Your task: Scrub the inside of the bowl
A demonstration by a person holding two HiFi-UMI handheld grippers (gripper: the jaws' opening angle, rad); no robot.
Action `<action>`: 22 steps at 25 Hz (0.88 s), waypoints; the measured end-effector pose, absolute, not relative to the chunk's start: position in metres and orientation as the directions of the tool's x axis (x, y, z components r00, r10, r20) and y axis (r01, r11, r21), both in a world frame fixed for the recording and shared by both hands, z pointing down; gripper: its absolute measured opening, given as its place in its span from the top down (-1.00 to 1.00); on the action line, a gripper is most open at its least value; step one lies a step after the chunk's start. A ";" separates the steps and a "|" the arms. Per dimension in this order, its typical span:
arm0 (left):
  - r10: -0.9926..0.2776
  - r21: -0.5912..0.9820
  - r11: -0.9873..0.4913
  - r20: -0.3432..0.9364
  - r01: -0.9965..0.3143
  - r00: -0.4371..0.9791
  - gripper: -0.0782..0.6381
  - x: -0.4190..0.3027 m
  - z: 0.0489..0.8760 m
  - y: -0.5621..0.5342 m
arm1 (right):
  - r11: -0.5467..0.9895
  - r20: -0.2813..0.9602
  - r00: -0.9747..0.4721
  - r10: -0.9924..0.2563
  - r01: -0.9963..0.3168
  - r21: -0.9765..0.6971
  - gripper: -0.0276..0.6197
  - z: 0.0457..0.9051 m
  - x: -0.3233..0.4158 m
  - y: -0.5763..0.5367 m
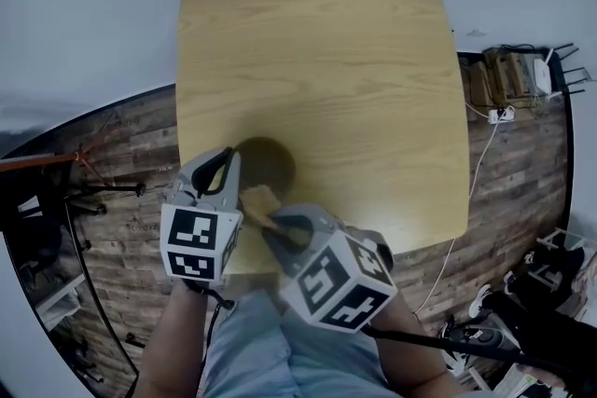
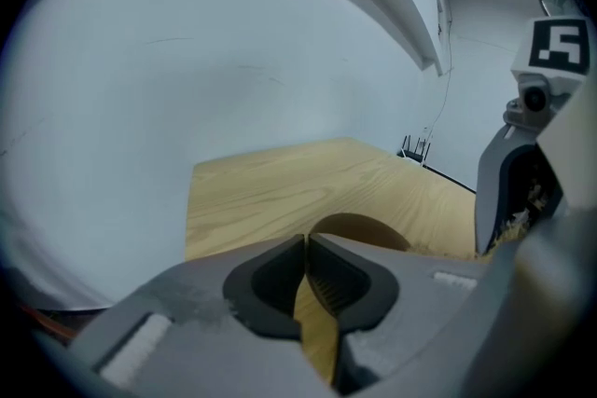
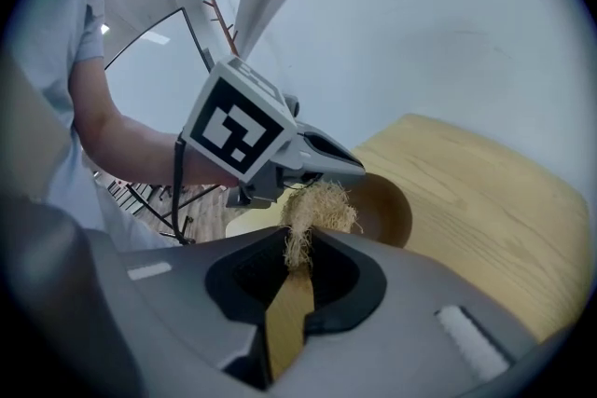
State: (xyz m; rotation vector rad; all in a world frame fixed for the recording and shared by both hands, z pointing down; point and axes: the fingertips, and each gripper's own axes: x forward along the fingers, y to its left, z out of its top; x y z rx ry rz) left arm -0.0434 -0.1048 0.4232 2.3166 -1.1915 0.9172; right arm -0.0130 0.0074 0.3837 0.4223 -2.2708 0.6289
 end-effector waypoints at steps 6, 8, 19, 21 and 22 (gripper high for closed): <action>-0.602 0.069 -0.536 0.668 -0.842 0.438 0.68 -0.048 0.423 -0.101 | 0.790 0.716 -0.663 -0.217 -0.550 -0.270 0.78 0.373 0.003 0.001; -0.607 0.076 -0.529 0.662 -0.845 0.440 0.68 -0.052 0.424 -0.100 | 0.772 0.707 -0.661 -0.252 -0.578 -0.265 0.78 0.371 0.008 -0.003; -0.744 0.026 -0.475 0.522 -0.880 0.417 0.68 -0.069 0.356 -0.092 | 0.680 0.584 -0.648 -0.489 -0.703 -0.210 0.77 0.327 0.023 -0.035; -0.782 0.008 -0.472 0.459 -0.882 0.422 0.68 -0.071 0.325 -0.089 | 0.666 0.522 -0.644 -0.559 -0.724 -0.180 0.77 0.303 0.025 -0.045; -0.799 0.001 -0.471 0.424 -0.882 0.427 0.68 -0.071 0.308 -0.087 | 0.660 0.485 -0.641 -0.595 -0.734 -0.160 0.77 0.289 0.026 -0.049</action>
